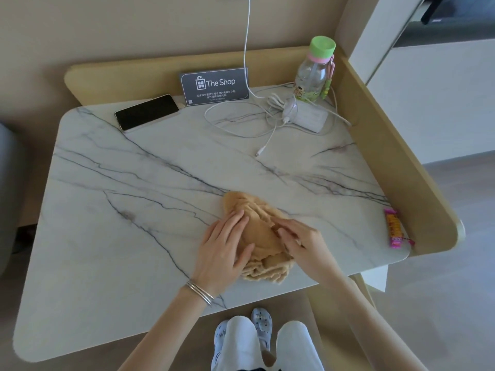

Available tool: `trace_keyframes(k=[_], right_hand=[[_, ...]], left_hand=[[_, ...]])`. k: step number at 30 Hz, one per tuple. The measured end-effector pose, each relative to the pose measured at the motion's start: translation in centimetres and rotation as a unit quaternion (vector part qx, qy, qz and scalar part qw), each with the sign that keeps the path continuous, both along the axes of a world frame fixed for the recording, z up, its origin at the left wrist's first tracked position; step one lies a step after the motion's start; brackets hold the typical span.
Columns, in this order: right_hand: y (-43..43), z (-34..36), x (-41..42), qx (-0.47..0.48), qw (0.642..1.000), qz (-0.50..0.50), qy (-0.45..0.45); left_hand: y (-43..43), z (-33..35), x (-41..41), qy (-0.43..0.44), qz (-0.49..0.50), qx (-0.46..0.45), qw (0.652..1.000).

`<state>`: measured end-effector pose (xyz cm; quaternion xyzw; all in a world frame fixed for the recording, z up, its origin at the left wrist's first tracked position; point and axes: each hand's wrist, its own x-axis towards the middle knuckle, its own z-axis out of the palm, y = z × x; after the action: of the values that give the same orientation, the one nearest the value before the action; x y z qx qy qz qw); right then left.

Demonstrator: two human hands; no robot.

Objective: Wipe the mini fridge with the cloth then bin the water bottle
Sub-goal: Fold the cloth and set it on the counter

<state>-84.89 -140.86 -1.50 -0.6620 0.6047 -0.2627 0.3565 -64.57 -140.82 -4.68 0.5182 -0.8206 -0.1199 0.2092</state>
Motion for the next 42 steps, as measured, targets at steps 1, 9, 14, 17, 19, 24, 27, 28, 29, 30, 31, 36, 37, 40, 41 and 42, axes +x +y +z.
trace_keyframes(k=[1, 9, 14, 17, 19, 24, 27, 28, 29, 30, 31, 36, 37, 40, 41, 42], right_hand=[[-0.2, -0.1, -0.1, -0.007, 1.000, -0.007, 0.003], [-0.9, -0.7, -0.1, 0.021, 0.994, 0.080, 0.066], [-1.9, -2.1, 0.9, 0.023, 0.983, 0.133, 0.124], [-1.9, -2.2, 1.9, -0.037, 0.981, 0.106, 0.155], [-1.6, -2.2, 2.5, -0.099, 0.981, 0.074, 0.147], [-1.6, -2.3, 2.8, 0.017, 0.984, 0.121, 0.132], [-1.9, -2.0, 2.6, 0.049, 0.950, 0.194, 0.240], [-2.3, -2.0, 2.4, 0.038, 0.940, 0.201, 0.272], [-2.8, -2.0, 2.2, 0.026, 0.934, 0.197, 0.296], [-3.5, -2.0, 2.0, 0.019, 0.931, 0.186, 0.314], [-4.3, -2.0, 1.7, 0.015, 0.929, 0.173, 0.327], [-5.0, -0.5, 0.2, -0.043, 0.945, 0.094, 0.309], [-4.2, 0.2, 0.1, -0.063, 0.949, 0.085, 0.297], [-0.4, 1.5, 0.1, -0.143, 0.944, 0.058, 0.291], [1.2, 1.6, 0.1, -0.160, 0.940, 0.048, 0.296], [2.8, 1.6, 0.0, -0.162, 0.939, 0.040, 0.301]], left_hand=[[-0.1, 0.1, 0.0, -0.002, 0.009, 0.012, 1.000], [-1.4, -0.5, 3.7, -0.118, -0.068, -0.011, 0.991], [-1.9, 0.1, 7.6, -0.126, -0.097, -0.002, 0.987], [-1.4, 1.1, 5.8, 0.026, -0.028, 0.035, 0.999], [-1.1, 1.1, 4.3, 0.045, -0.012, 0.064, 0.997], [-1.3, -1.0, 5.2, -0.156, -0.101, -0.004, 0.982], [-1.2, -1.7, 5.2, -0.195, -0.111, -0.017, 0.974], [-1.4, -1.9, 4.7, -0.198, -0.103, -0.011, 0.975], [-1.7, -2.0, 4.0, -0.199, -0.091, -0.004, 0.976], [-2.3, -2.0, 3.3, -0.201, -0.078, 0.006, 0.976], [-3.1, -1.9, 2.5, -0.202, -0.069, 0.016, 0.977], [-5.7, -0.4, 0.8, -0.153, -0.055, 0.057, 0.985], [-5.5, 0.1, 1.0, -0.142, -0.050, 0.041, 0.988], [-3.7, 1.8, 2.1, -0.099, -0.050, -0.017, 0.994], [-2.8, 2.3, 2.4, -0.090, -0.055, -0.037, 0.994], [-1.6, 2.8, 2.7, -0.086, -0.059, -0.049, 0.993]])
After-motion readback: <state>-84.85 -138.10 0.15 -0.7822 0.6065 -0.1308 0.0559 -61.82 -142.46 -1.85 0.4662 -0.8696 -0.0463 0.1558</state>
